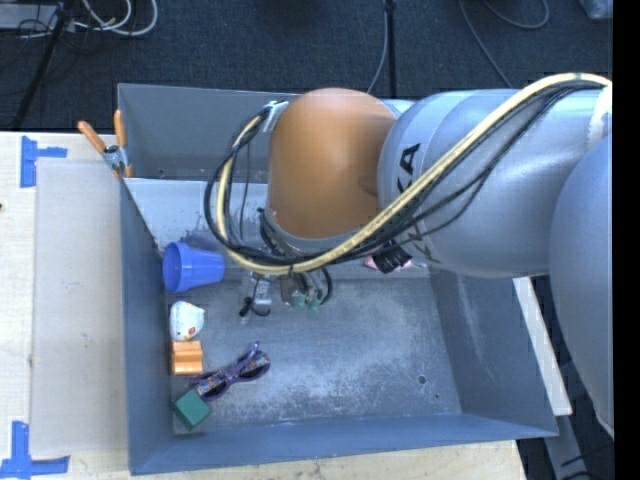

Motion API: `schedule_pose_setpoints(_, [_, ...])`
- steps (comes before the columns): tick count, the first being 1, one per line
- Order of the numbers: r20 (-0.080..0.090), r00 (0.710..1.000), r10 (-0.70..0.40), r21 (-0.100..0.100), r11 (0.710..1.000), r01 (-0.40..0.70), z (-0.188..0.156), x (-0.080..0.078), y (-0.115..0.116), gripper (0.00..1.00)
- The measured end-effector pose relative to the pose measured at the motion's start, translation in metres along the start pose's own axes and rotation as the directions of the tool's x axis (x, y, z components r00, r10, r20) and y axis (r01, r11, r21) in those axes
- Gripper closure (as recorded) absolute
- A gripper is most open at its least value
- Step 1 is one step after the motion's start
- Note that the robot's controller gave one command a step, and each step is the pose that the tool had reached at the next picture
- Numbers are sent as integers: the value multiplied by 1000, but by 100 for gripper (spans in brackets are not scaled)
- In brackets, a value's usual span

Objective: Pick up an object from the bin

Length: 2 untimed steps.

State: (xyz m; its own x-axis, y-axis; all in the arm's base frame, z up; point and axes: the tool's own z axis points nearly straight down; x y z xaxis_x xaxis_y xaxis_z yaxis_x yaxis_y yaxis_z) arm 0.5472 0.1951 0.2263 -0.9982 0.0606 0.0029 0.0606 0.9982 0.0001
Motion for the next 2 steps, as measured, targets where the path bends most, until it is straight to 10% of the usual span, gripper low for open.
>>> schedule_pose_setpoints(1, [0, 1000, 0, 0, 1000, 0, 0, 0, 0, 100])
schedule_pose_setpoints(2, [-1, 964, -266, 0, 964, 266, 56, -6, 41, 0])
